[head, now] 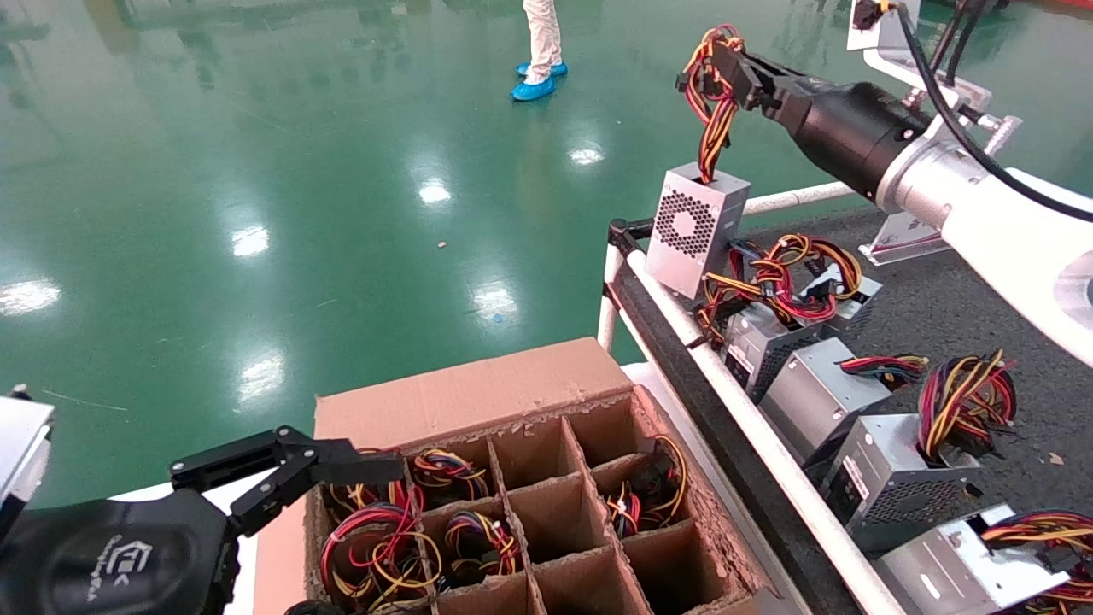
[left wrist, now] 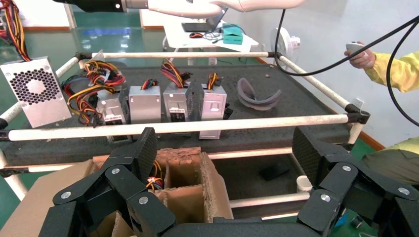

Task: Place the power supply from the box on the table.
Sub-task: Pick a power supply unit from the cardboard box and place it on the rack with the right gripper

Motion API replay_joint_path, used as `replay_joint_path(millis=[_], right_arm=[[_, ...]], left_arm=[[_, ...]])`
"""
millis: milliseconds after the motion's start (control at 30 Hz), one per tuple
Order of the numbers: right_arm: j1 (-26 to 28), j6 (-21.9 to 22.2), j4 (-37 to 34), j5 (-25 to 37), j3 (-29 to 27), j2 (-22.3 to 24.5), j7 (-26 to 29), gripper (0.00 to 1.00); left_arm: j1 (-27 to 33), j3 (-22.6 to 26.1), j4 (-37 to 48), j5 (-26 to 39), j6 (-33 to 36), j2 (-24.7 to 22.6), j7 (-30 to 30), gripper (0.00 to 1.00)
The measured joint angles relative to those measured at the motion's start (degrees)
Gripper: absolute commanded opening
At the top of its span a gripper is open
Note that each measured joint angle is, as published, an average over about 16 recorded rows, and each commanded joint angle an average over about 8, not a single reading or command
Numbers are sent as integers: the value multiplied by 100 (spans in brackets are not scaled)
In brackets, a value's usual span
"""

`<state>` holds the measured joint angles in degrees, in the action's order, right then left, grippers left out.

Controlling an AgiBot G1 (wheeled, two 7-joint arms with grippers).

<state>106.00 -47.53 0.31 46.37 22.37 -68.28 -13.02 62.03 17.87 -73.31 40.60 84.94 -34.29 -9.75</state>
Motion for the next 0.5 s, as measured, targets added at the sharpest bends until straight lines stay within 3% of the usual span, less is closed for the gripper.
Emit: replay_joint_path(millis=[500], right_arm=[[-94, 615, -23, -117, -82, 2, -440, 0]], left_arm=[[1, 3, 0, -2, -1, 1, 2, 100]])
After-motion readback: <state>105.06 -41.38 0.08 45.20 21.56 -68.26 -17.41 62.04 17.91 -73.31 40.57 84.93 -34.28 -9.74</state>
